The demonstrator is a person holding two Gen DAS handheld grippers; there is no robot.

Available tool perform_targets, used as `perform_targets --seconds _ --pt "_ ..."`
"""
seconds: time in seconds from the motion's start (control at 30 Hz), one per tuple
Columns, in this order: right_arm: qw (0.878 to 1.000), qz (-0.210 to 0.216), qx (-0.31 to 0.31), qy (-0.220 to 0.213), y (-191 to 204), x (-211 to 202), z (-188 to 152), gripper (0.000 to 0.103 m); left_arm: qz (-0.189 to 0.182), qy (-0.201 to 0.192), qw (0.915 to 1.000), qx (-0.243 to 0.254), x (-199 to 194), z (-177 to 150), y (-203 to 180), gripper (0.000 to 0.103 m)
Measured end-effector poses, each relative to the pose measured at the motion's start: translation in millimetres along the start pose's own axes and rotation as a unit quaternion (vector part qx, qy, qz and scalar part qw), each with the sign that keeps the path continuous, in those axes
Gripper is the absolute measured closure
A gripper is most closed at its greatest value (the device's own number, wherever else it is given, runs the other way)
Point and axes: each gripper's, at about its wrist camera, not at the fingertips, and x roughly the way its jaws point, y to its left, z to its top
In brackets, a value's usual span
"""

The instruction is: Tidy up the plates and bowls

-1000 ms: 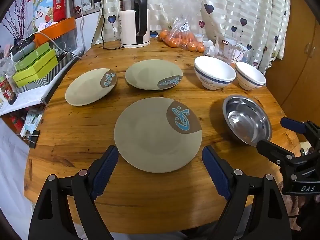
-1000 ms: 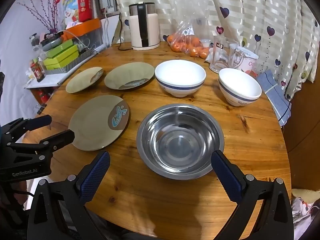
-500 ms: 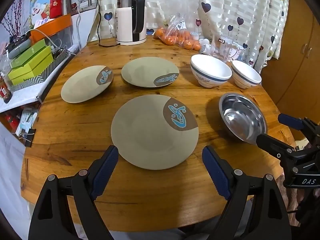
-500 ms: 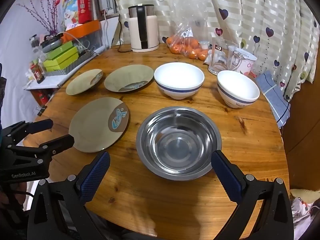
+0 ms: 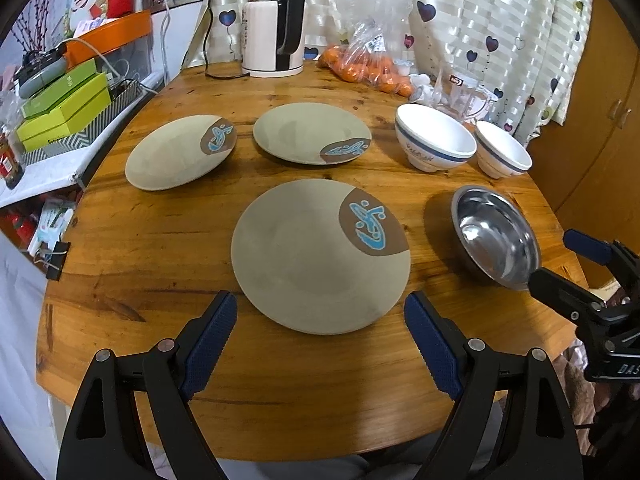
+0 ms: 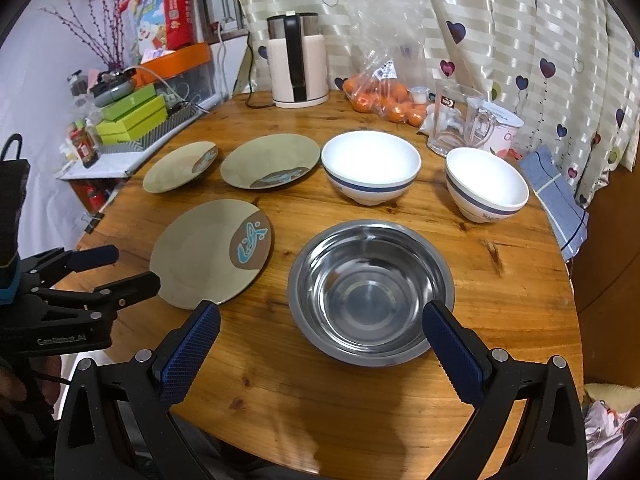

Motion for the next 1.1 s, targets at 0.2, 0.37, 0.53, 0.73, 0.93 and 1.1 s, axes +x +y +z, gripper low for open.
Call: perform_targets --seconds 0.2,0.37,0.53,0.73,0.93,1.1 --pt "1.0 0.004 -0.002 -0.003 1.4 -1.0 0.7 0.001 0.005 -0.001 1.0 0.005 -0.7 -0.3 -0.4 0.017" --pt "1.0 0.01 -0.006 -0.004 3.3 -1.7 1.4 0.001 0.007 -0.003 1.0 0.004 -1.1 -0.2 -0.9 0.017" --pt "1.0 0.009 -0.009 0.0 4.3 1.2 0.2 0.001 0.005 -0.008 0.9999 0.005 -3.2 0.4 -1.1 0.017" --pt "1.0 0.008 -0.007 0.004 3.7 2.9 -0.3 0.001 0.0 -0.011 0.9999 0.005 -4.5 0.3 0.0 0.017" --pt "1.0 0.011 -0.015 0.011 5.6 4.6 -1.6 0.001 -0.001 -0.012 0.9999 0.007 -4.8 0.4 -0.2 0.017" --pt "1.0 0.017 -0.01 0.011 4.6 4.4 -1.8 0.001 0.0 -0.009 1.0 0.0 -5.0 1.2 0.4 0.017"
